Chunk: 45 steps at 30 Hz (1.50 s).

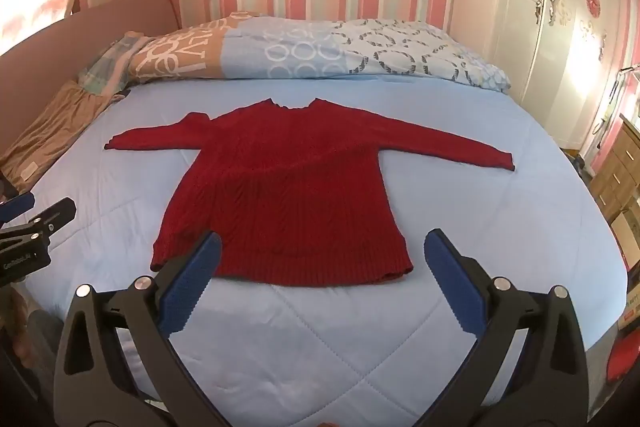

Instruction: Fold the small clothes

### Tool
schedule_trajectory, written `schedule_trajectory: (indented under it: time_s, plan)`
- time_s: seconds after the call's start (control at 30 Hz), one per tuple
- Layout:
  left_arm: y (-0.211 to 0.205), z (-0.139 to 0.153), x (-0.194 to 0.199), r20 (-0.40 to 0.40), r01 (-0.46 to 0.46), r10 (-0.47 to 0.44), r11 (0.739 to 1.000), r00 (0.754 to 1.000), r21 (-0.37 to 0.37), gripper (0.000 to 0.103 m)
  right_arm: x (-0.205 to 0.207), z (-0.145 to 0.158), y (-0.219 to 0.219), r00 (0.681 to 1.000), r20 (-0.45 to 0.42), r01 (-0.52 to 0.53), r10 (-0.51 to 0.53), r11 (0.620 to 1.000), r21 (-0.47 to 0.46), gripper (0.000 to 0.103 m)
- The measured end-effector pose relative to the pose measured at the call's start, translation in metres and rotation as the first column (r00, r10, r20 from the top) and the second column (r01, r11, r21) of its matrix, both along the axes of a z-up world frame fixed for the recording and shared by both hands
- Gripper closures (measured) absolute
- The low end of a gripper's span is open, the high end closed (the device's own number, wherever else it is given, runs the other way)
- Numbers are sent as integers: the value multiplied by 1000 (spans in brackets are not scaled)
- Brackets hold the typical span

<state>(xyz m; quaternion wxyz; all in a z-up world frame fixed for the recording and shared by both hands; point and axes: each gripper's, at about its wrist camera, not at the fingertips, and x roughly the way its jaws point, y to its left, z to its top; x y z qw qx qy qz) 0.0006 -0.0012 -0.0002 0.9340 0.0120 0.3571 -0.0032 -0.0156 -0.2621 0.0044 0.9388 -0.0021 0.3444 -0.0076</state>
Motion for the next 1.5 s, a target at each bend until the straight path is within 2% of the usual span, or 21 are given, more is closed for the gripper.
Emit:
schedule_trajectory:
  time_s: [0.2,0.27,0.63,1.5]
  plan:
    - [-6,-3,0,5,3,-3,1000,1000,4,2,2,5,1,1000,-15,4,-4,1000,-17,3]
    - [0,-4,-1,9,4,-4,1000,1000,-18,2,-1,2,2,1000,-16,4,-4,1000,-8,3]
    - [-5,-1,-11,36,17,-17,1000,999,-6,2,-6,-1,-1,1000,-3,24,-24,999,30,3]
    - [-3,0,-17,28,2,-2,1000,1000,-1,2,-6,-5,-8,999,-19,30,-29,998,50,3]
